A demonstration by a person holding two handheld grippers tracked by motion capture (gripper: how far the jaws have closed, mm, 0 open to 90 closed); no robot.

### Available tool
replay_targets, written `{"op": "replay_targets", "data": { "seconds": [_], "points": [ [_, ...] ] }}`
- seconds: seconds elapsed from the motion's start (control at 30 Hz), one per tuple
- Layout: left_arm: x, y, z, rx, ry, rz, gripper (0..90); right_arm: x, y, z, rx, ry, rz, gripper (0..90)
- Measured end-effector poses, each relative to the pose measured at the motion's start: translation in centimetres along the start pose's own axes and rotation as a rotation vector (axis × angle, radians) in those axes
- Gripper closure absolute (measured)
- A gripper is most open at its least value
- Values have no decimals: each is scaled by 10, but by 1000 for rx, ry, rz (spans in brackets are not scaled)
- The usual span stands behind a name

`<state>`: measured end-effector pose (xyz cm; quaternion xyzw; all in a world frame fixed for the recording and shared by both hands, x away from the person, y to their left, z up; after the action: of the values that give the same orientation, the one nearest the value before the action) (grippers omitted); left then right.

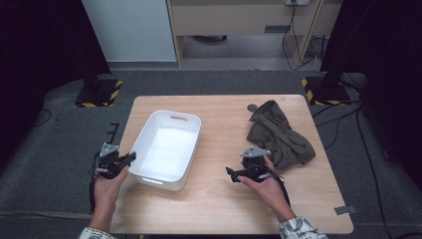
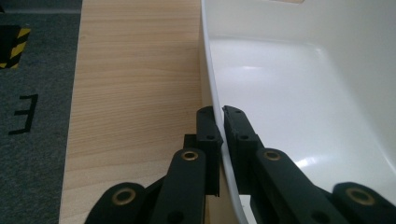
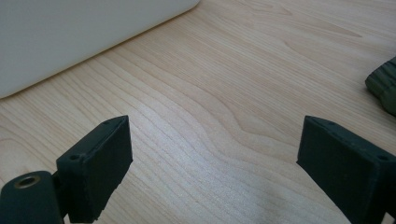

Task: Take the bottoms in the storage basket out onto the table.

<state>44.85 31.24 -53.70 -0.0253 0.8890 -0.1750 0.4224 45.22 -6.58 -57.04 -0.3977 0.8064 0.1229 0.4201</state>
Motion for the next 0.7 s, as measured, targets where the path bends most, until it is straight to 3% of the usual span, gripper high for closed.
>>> {"op": "replay_targets", "data": {
  "seconds": [0.7],
  "points": [
    [-3, 14, -5, -24, -13, -19, 848, 0, 1, 0, -2, 0, 0, 103]
  ]
}}
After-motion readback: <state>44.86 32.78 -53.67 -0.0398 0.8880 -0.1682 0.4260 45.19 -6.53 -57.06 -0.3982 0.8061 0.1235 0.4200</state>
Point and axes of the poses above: each handheld gripper's, and its own axes: z roughly forward along the jaws, x roughly out of its underside, y roughly to its left, the point moved 10 cm from there along z, roughly forward along the jaws, and after that the axes turned 15 degrees about -z, right-handed, at the moved point
